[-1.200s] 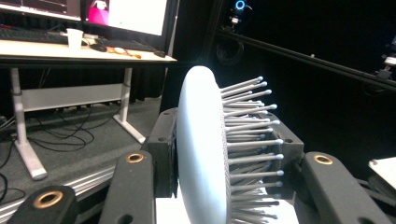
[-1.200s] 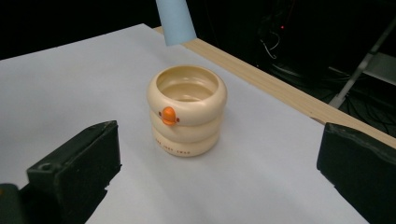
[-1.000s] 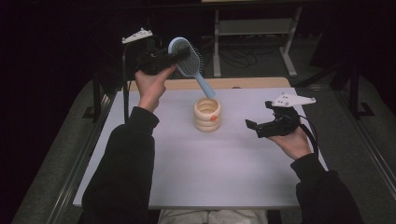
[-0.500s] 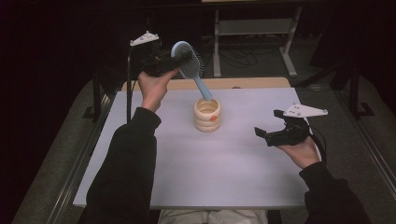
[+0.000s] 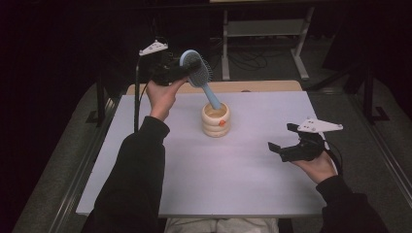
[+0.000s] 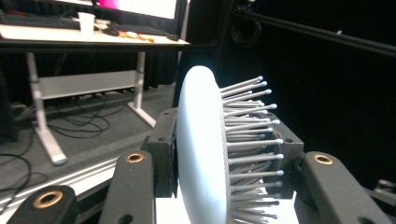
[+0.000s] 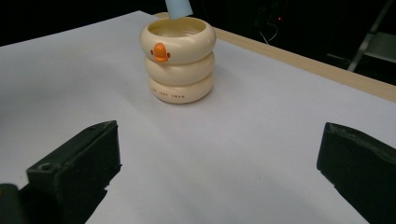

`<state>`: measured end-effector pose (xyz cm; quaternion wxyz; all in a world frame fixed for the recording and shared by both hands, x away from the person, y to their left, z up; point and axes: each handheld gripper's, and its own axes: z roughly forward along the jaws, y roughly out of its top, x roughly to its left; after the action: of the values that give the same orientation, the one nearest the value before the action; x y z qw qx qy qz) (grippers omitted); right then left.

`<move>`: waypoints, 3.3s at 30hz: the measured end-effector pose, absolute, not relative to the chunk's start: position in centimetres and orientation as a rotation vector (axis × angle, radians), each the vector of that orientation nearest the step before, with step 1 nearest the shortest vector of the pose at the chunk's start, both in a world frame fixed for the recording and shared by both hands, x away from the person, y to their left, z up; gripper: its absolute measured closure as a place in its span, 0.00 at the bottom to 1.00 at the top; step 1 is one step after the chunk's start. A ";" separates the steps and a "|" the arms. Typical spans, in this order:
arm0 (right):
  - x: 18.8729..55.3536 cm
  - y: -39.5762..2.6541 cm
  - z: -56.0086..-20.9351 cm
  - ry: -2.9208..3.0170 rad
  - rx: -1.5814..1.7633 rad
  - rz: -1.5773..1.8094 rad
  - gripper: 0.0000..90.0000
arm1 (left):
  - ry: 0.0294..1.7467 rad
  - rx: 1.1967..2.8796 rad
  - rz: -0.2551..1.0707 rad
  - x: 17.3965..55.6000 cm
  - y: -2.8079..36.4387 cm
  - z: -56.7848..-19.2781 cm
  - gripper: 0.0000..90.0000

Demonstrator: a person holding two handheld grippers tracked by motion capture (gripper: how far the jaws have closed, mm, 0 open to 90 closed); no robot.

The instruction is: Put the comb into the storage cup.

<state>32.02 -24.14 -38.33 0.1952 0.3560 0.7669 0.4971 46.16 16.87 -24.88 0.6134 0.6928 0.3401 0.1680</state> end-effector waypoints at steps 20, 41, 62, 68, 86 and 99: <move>30.8 -25.8 -39.4 2.133 1.012 1.429 0.00 | 0.817 1.624 0.379 46.7 16.1 -28.0 0.61; 29.9 -27.0 -40.4 2.124 1.075 1.424 0.00 | 0.846 1.658 0.352 47.1 14.8 -31.4 0.61; 29.9 -27.2 -40.4 2.115 1.088 1.427 0.00 | 0.956 1.557 0.257 47.9 15.2 -34.5 0.60; 30.0 -27.3 -40.6 2.117 1.102 1.415 0.00 | 0.973 1.530 0.249 48.0 15.1 -35.0 0.60; 29.9 -27.3 -40.4 2.105 1.088 1.418 0.00 | 0.949 1.532 0.323 47.5 16.4 -34.2 0.38; 29.8 -27.2 -40.4 2.104 1.066 1.410 0.00 | 0.892 1.631 0.251 47.2 18.9 -33.0 0.00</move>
<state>29.76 -27.18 -40.36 0.1955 0.3804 0.7509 0.5032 47.22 18.91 -32.96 0.5916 0.7010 0.3834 0.1077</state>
